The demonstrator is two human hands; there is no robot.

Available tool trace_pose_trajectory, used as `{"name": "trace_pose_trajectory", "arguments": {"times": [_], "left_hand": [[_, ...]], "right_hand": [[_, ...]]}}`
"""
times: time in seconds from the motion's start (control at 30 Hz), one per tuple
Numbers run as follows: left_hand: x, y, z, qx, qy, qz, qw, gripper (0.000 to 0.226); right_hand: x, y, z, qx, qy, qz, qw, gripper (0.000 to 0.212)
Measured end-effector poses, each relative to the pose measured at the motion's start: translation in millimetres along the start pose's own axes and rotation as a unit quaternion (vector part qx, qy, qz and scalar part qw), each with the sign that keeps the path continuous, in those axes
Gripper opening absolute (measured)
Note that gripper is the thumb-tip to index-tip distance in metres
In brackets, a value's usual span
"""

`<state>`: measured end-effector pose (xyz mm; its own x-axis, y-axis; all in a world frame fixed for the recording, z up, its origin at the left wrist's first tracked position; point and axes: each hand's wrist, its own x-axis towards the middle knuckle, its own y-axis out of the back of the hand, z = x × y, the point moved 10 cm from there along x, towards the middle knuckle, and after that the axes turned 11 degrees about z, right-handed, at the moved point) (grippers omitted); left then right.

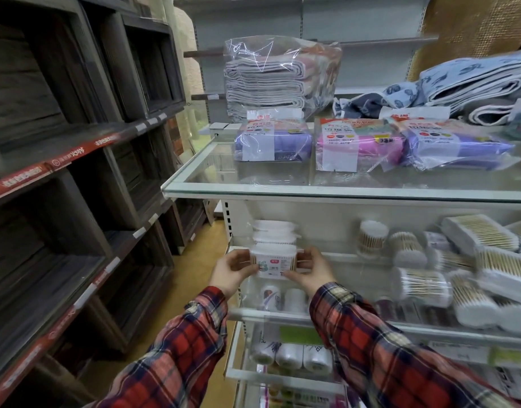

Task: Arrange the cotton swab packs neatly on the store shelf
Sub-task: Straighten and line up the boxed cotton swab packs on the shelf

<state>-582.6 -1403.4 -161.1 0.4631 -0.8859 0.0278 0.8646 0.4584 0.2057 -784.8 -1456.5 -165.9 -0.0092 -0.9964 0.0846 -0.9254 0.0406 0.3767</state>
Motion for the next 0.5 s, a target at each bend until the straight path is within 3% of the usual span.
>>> {"name": "trace_pose_trajectory", "arguments": {"times": [0.5], "left_hand": [[-1.6,-1.8,-6.4,0.007,0.017,-0.004,1.0,0.045]], "right_hand": [[-1.2,0.3,1.8,0.012,-0.007,0.003,1.0,0.047]]}}
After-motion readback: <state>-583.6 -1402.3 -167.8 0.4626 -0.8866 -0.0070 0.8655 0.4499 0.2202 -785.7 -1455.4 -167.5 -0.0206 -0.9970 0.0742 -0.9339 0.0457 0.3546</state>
